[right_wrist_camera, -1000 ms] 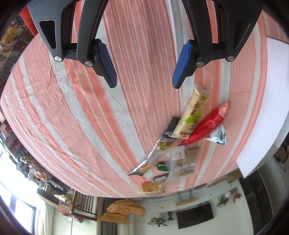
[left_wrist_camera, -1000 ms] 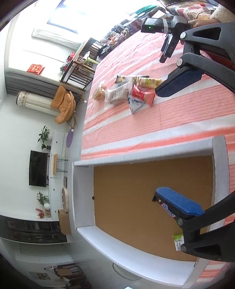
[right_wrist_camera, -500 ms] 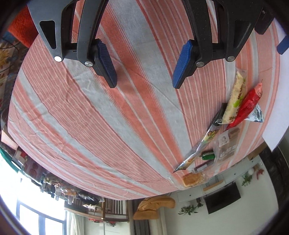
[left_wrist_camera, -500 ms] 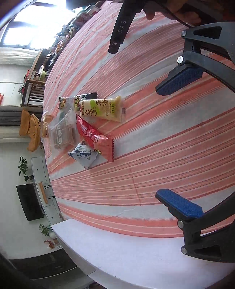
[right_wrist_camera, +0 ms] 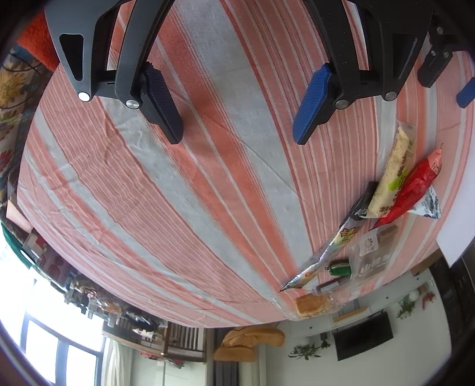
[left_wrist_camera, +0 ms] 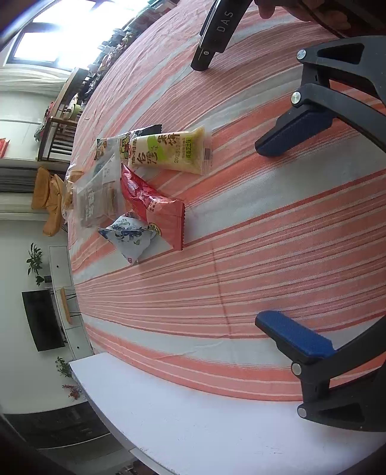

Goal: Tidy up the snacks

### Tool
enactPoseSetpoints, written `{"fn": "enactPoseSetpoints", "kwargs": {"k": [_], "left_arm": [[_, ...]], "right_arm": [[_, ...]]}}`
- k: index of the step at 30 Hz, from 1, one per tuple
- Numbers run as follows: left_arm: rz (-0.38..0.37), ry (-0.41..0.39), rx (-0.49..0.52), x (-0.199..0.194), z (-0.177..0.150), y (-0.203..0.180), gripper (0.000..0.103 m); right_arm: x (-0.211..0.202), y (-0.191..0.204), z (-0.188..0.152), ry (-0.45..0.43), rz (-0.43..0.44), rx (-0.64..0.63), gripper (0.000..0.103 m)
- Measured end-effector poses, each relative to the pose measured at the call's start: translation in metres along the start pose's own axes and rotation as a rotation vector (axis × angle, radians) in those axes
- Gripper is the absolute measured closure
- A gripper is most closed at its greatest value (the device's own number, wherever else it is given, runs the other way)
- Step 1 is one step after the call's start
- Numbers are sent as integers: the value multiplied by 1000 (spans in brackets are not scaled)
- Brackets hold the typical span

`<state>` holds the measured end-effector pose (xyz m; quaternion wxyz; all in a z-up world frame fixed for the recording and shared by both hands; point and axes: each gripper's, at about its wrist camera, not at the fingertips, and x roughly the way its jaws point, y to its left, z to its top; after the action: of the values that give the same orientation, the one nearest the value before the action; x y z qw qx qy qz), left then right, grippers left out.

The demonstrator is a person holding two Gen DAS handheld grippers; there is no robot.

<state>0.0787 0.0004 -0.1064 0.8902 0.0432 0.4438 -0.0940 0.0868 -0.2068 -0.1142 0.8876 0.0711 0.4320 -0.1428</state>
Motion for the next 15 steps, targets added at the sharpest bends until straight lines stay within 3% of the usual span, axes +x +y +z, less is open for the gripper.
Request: {"fn": "enactPoseSetpoints", "kwargs": {"k": [15], "left_arm": [[-3, -2, 2, 0, -1, 0, 0]], "right_arm": [[-1, -1, -1, -1, -4, -2, 21]]}}
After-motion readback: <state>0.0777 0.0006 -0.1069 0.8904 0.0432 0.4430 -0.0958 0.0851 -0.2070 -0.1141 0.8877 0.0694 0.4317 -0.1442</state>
